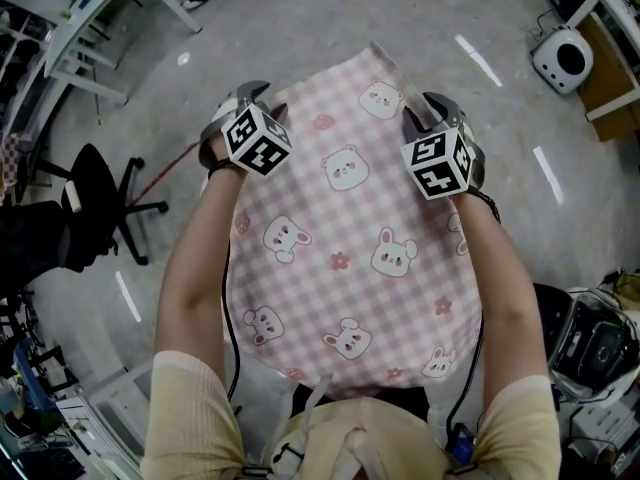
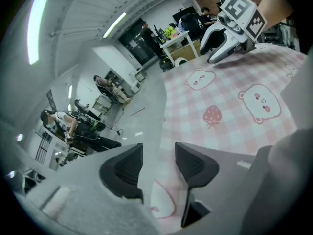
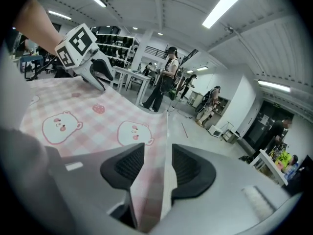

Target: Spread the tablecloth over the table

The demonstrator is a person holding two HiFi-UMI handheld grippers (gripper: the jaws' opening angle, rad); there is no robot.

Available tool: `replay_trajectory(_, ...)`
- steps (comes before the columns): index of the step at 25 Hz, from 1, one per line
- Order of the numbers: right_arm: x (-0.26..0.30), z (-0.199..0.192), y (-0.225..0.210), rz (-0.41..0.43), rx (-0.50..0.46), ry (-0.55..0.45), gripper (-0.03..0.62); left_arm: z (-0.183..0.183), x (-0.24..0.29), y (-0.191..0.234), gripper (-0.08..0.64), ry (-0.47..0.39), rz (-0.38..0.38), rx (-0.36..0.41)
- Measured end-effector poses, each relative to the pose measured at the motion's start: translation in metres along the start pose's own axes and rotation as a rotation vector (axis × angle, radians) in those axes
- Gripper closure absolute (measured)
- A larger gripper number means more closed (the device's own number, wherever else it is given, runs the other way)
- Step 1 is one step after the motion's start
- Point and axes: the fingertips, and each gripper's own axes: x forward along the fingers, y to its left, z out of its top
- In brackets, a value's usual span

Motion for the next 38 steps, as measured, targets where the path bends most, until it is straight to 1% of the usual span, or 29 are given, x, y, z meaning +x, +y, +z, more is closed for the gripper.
replay_trajectory(1, -0.004, 0.001, -0.004, -0.016, 0.010, -0.012, 0.421, -0.002, -0.005, 0.008, 0.341, -0.014, 0.039, -0.004)
replay_trajectory(2, -0.009, 0.001, -0.007, -0.025, 0.021, -0.023, 0.417, -0.004, -0.010, 0.015, 0.341, -0.022, 0.066, -0.009)
replay_trajectory(4, -0.018, 0.002, -0.008, -0.029, 0.038, -0.036, 0.416, -0.010, -0.018, 0.024, 0.341, -0.023, 0.086, -0.034)
replay_trajectory(7, -0.030, 0.002, -0.005, -0.038, 0.039, -0.045, 0.401, -0.011, -0.030, 0.025, 0.345, -0.040, 0.082, -0.075)
replay_trajectory(11, -0.045, -0.003, 0.002, -0.046, 0.051, -0.044, 0.390, -0.007, -0.039, 0.009, 0.403, -0.124, 0.042, -0.151)
replay_trajectory(14, -0.066, 0.000, 0.003, -0.040, 0.079, -0.059, 0.398, -0.005, -0.053, 0.002, 0.410, -0.178, 0.034, -0.191)
replay_trajectory(16, -0.082, 0.003, 0.004, -0.031, 0.101, -0.071, 0.399, -0.004, -0.065, 0.005, 0.432, -0.213, 0.047, -0.248)
replay_trajectory(18, -0.095, 0.004, 0.006, -0.024, 0.124, -0.069, 0.400, -0.004, -0.076, 0.008, 0.437, -0.239, 0.044, -0.340)
replay_trajectory(20, -0.108, 0.004, 0.009, -0.023, 0.139, -0.062, 0.412, -0.006, -0.088, 0.008, 0.437, -0.256, 0.027, -0.429)
replay_trajectory(22, -0.121, 0.004, 0.014, -0.018, 0.154, -0.051, 0.447, -0.003, -0.101, 0.005, 0.437, -0.287, 0.003, -0.482)
replay_trajectory(24, -0.133, 0.006, 0.019, -0.003, 0.182, -0.045, 0.505, 0.003, -0.114, 0.000, 0.443, -0.325, -0.025, -0.519)
replay_trajectory(27, -0.149, 0.011, 0.027, 0.002, 0.222, -0.058, 0.529, 0.003, -0.136, -0.007, 0.539, -0.357, -0.042, -0.561)
replay_trajectory(28, -0.154, 0.013, 0.031, 0.000, 0.231, -0.062, 0.536, 0.002, -0.142, -0.009, 0.554, -0.366, -0.041, -0.570)
replay_trajectory(30, -0.166, 0.015, 0.037, -0.009, 0.243, -0.064, 0.560, 0.002, -0.155, -0.013, 0.554, -0.388, -0.046, -0.598)
replay_trajectory(32, -0.178, 0.017, 0.041, -0.015, 0.256, -0.066, 0.588, 0.002, -0.167, -0.017, 0.554, -0.404, -0.063, -0.648)
replay_trajectory(35, -0.195, 0.025, 0.052, -0.012, 0.270, -0.081, 0.588, -0.002, -0.187, -0.022, 0.555, -0.418, -0.097, -0.721)
replay_trajectory(38, -0.213, 0.028, 0.062, -0.023, 0.286, -0.094, 0.588, -0.006, -0.212, -0.031, 0.555, -0.444, -0.104, -0.737)
